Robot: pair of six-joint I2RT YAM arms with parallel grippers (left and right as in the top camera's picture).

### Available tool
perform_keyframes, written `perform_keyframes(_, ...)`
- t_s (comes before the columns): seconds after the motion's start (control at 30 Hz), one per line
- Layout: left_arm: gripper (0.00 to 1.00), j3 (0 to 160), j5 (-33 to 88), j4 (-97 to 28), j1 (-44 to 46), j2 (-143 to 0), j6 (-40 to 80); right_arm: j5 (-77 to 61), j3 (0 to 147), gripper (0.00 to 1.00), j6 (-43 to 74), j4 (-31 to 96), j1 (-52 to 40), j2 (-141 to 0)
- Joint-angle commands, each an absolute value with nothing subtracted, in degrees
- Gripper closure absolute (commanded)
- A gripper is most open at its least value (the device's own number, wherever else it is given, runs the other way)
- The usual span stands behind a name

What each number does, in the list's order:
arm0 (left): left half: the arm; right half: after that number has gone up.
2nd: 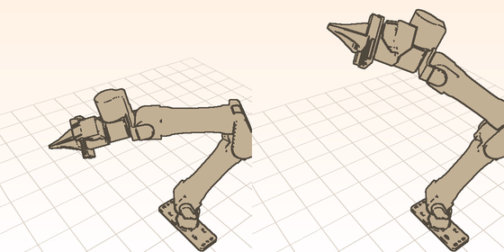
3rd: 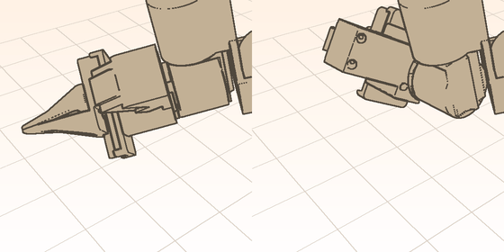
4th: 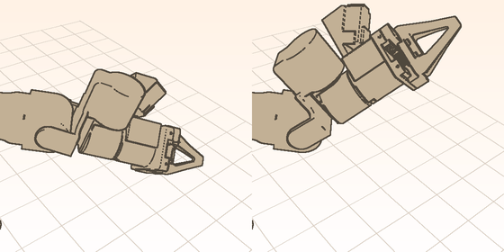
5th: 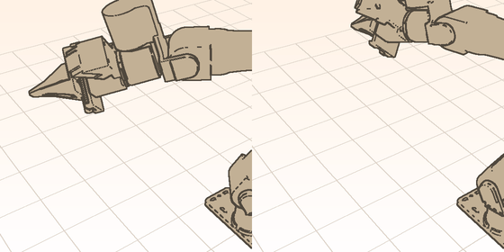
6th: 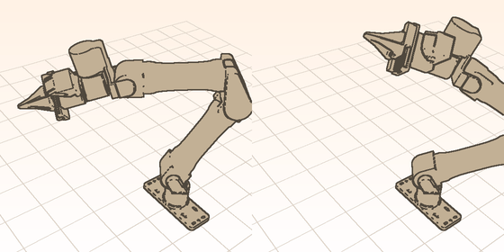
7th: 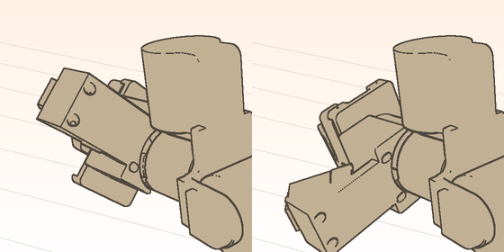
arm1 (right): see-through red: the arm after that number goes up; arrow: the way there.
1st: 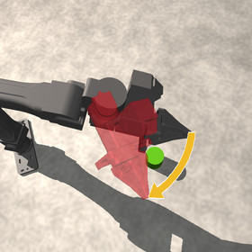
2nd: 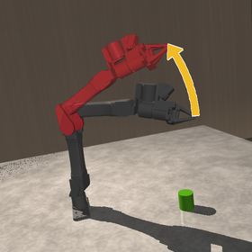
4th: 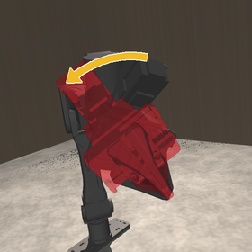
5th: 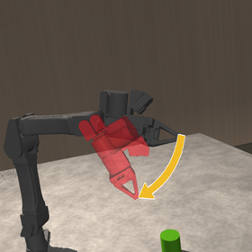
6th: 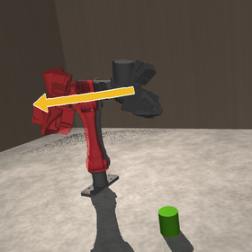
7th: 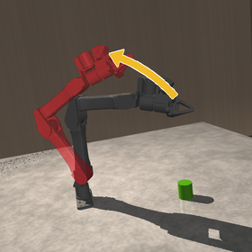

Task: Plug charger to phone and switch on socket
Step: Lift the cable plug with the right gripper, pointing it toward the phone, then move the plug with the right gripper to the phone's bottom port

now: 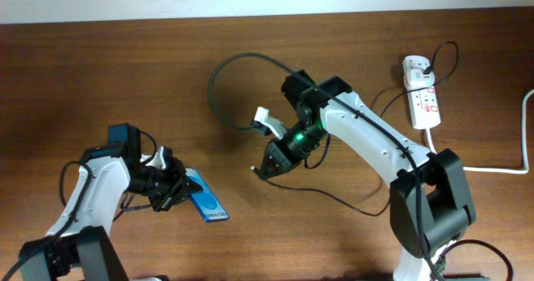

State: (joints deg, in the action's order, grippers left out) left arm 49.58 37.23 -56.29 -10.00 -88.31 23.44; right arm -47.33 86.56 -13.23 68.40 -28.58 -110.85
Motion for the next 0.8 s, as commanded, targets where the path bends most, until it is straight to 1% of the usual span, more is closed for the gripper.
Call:
perform_keyframes(0.0, 1.00, 49.9, 38.5, -54.4, -10.3, -88.4, 30.1, -30.1, 87.5, 0.96, -8.9, 68.1, -28.9, -109.6)
perform_keyframes(0.1, 1.00, 50.2, 38.1, -50.1, -10.3, -88.4, 38.1, -20.5, 87.7, 0.96, -8.9, 68.1, -31.2, -109.1)
perform_keyframes(0.2, 1.00, 51.1, 38.1, -46.7, -10.3, -88.4, 45.0, -8.9, 87.7, 0.96, -8.9, 68.0, -37.2, -107.2)
perform_keyframes(0.4, 1.00, 56.1, 35.3, -45.6, -11.0, -88.4, 49.9, 8.4, 87.7, 0.95, -3.9, 65.7, -47.9, -104.8)
perform_keyframes(0.57, 1.00, 58.0, 35.3, -46.6, -15.8, -88.4, 50.6, 13.4, 87.7, 0.96, -3.7, 65.1, -52.6, -104.8)
perform_keyframes(0.67, 1.00, 58.0, 35.3, -46.9, -16.0, -89.8, 50.5, 16.4, 87.7, 0.96, -3.7, 63.7, -56.2, -104.8)
perform_keyframes(0.77, 1.00, 58.0, 35.6, -48.1, -15.8, -91.5, 50.5, 16.6, 87.7, 0.96, -3.7, 62.8, -57.9, -104.8)
